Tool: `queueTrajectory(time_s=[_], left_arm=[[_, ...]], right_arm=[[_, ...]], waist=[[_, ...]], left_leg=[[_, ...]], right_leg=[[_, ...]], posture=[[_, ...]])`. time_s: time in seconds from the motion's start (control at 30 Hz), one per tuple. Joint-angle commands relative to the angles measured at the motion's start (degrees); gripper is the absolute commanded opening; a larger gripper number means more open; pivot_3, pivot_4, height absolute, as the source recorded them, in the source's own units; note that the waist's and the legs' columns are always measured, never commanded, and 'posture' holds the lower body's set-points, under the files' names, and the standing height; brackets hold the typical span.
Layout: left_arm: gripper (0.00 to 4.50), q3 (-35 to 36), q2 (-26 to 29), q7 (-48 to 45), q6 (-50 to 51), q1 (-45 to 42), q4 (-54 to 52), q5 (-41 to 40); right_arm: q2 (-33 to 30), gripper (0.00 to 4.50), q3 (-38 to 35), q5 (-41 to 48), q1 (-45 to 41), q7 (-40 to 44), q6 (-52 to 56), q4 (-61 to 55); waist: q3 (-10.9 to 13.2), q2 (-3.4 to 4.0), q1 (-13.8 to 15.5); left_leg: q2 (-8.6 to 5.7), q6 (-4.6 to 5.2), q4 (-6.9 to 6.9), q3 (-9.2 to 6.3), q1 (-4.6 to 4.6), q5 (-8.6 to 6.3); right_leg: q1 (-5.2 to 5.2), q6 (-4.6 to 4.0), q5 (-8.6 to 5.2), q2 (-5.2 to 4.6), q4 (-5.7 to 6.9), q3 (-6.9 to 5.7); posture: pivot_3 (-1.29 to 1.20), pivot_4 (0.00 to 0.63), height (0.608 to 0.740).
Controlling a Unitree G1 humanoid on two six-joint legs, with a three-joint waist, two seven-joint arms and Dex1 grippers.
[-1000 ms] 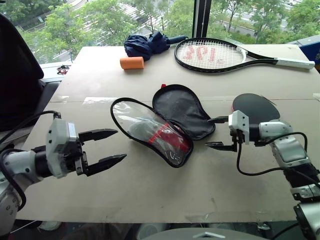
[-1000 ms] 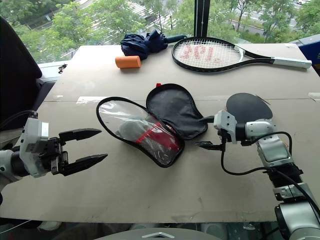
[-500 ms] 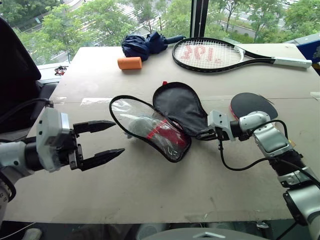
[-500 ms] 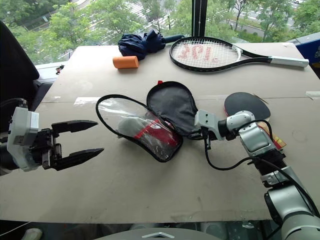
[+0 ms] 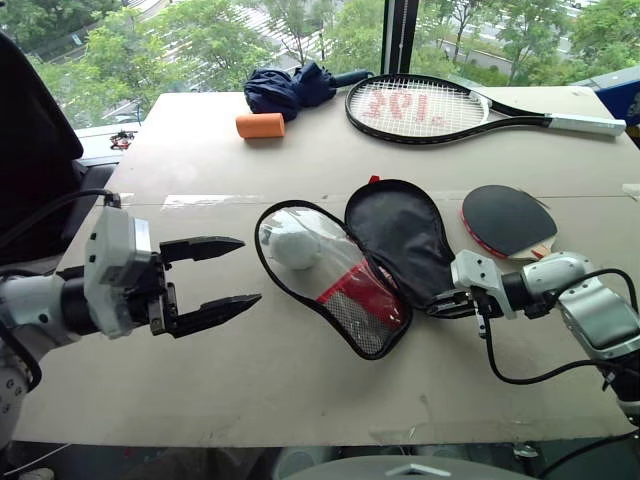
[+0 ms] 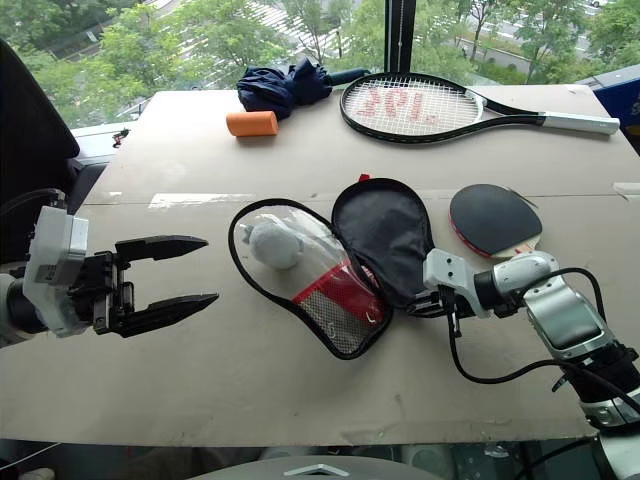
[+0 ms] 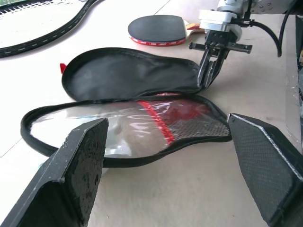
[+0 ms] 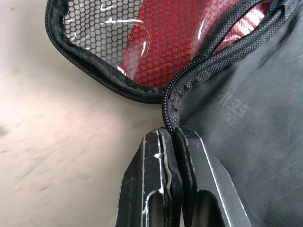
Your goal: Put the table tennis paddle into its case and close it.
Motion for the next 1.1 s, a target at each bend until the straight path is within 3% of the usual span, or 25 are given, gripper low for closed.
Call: queueTrajectory(time_s=[0.03,0.1,0.17,0.27,0.33,0.4,0.43,0.47,0.67,0.83,1.07,1.1], left_arm=[[4.15,0.19,1.49,0.08,0.9,-1.87,-0.16,-1.09],[4.15,-0.16,1.71,0.07,1.52,-2.6,-0.05,-1.4],[4.15,-1.17,1.81,0.13,1.98,-3.77,-0.05,-1.6],[4.15,-2.86,1.87,0.51,2.69,-5.96,-0.29,-2.2],[4.15,-3.72,1.95,0.88,3.3,-8.1,-0.21,-3.45],[4.15,-4.1,2.02,0.61,3.4,-8.92,-0.07,-3.6],[4.15,-4.25,2.03,0.43,3.41,-9.14,0.01,-3.46],[4.15,-4.28,2.02,0.23,3.44,-9.26,0.07,-3.38],[4.15,-5.33,2.38,-1.17,3.47,-11.03,0.52,-3.65],[4.15,-5.77,3.28,-2.98,3.85,-11.97,1.11,-4.0],[4.15,-5.07,3.73,-4.42,3.42,-11.62,1.9,-3.17],[4.15,-5.0,3.71,-4.6,3.3,-11.47,2.02,-2.99]], right_arm=[[-0.73,0.1,-4.06,2.81,1.76,-2.05,0.67,-4.92],[-0.88,0.1,-4.76,2.54,2.14,-3.06,-0.26,-4.97],[-2.44,0.63,-4.84,3.2,2.98,-2.12,0.36,-5.81],[-3.39,1.93,-6.64,4.59,4.54,-2.7,-0.07,-6.85],[-5.0,2.94,-12.33,6.41,8.16,-3.76,-0.06,-8.5],[-5.97,3.64,-17.58,9.36,10.57,-5.21,3.38,-9.69],[-6.24,4.32,-19.99,10.35,11.32,-6.13,4.6,-9.73],[-6.67,4.49,-22.27,10.71,12.04,-7.05,5.27,-9.31],[-9.97,4.49,-31.78,6.5,14.8,-13.88,5.98,2.31],[-10.39,4.49,-28.92,3.04,12.65,-18.09,6.76,9.56],[-9.6,4.49,-24.1,2.69,4.34,-23.32,20.48,14.01],[-9.5,4.25,-23.72,3.14,3.33,-23.47,22.39,14.27]], waist=[[0.0,-0.01,0.01],[0.01,-0.01,0.03],[0.02,0.0,0.16],[0.05,-0.05,0.32],[0.08,-0.08,0.6],[0.11,-0.08,1.04],[0.11,-0.08,1.1],[0.11,-0.08,1.05],[0.11,-0.09,1.43],[0.13,-0.07,1.31],[0.15,-0.05,0.35],[0.15,-0.04,0.29]], left_leg=[[0.0,0.0,0.0,0.02,0.01,0.0],[0.0,0.0,-0.01,0.03,0.0,0.0],[0.0,0.0,-0.01,0.03,0.0,0.0],[0.0,0.0,-0.01,0.03,0.0,0.0],[0.0,0.0,0.0,0.02,-0.02,0.0],[-0.01,0.01,0.0,0.02,-0.04,0.0],[-0.01,0.01,0.01,0.03,-0.04,0.0],[-0.01,0.01,0.01,0.06,-0.03,0.0],[0.0,0.01,0.01,0.1,-0.01,0.0],[0.0,0.01,0.02,0.12,-0.01,0.0],[0.01,0.01,0.01,0.18,0.01,0.01],[0.01,0.01,0.01,0.18,0.0,0.01]], right_leg=[[0.0,0.0,0.0,0.0,0.02,0.01],[0.0,0.0,0.0,0.0,0.0,0.03],[0.0,0.0,0.0,0.0,-0.01,0.03],[0.0,0.0,0.0,0.0,-0.03,0.01],[0.0,0.0,0.0,0.0,-0.03,0.01],[0.0,0.0,0.0,-0.02,-0.04,0.0],[0.0,0.0,0.0,-0.02,-0.05,0.02],[0.0,0.01,0.0,-0.01,-0.03,0.04],[0.0,0.01,0.0,-0.01,-0.01,0.05],[0.0,0.01,0.0,-0.01,0.0,0.07],[-0.01,0.0,0.0,0.0,0.02,0.14],[-0.02,0.0,0.0,-0.01,0.01,0.15]], posture=[[0.0,0.15,0.726],[0.0,0.15,0.726],[0.0,0.15,0.726],[0.0,0.15,0.726],[0.0,0.15,0.726],[0.0,0.15,0.726],[0.0,0.15,0.726],[0.0,0.15,0.726],[0.0,0.15,0.726],[0.0,0.15,0.726],[0.0,0.15,0.726],[0.0,0.15,0.726]])
